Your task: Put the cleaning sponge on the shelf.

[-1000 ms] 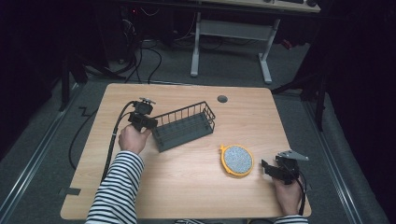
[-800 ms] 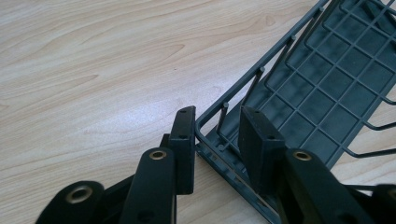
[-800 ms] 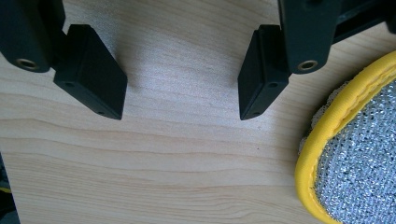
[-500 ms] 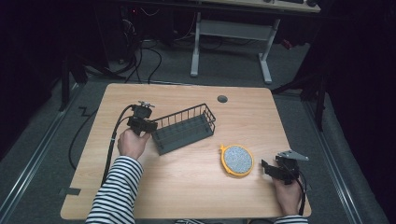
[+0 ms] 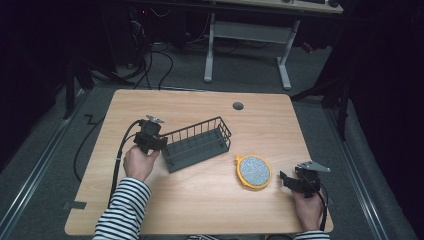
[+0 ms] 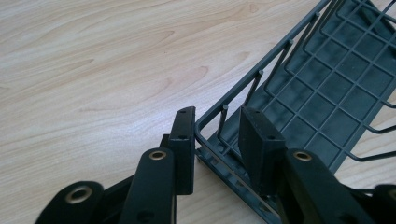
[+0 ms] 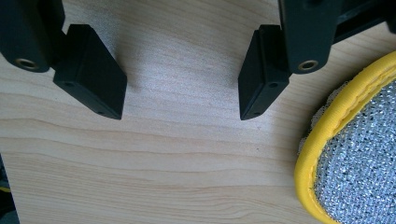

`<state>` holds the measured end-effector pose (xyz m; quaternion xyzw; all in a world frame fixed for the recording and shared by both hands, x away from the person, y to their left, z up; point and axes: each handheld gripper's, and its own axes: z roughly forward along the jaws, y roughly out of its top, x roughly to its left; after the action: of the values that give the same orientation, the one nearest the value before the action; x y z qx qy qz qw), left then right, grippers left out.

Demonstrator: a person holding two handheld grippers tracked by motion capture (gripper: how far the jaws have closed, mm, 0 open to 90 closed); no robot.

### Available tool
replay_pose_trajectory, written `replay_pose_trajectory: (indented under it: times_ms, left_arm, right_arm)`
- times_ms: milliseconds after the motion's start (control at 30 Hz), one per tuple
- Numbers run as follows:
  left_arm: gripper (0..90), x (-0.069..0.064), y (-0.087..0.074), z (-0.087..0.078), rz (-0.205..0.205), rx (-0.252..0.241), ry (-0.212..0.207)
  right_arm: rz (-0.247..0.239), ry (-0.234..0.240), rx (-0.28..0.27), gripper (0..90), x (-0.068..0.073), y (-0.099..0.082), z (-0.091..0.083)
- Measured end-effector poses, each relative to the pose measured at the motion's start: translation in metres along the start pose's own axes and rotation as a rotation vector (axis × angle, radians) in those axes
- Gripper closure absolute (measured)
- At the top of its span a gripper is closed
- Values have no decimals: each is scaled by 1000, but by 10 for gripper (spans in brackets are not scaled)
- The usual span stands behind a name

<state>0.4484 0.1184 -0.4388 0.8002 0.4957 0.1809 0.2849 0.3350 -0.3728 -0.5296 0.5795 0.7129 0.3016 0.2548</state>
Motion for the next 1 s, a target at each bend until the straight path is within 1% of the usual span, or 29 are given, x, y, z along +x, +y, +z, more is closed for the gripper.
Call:
replay_pose_trajectory:
  times_ms: [433,533,700,833,933,1000]
  left_arm:
    - [670,-8,-23,-16,0,-28,-19]
    - [668,-10,-26,-19,10,-32,-15]
    - [664,-13,-35,-24,-7,-56,-31]
    - [662,-16,-40,-27,-2,-61,-36]
    - [653,-16,-42,-29,-7,-64,-44]
    - [639,-17,-43,-29,-4,-66,-39]
  right_arm:
    - [-1,-2,2,330,0,0,0]
    - [-1,-2,2,330,0,0,0]
    - [-2,-2,2,330,0,0,0]
    - [-1,-2,2,329,0,0,0]
    - [-1,-2,2,330,0,0,0]
    - [0,-2,2,330,0,0,0]
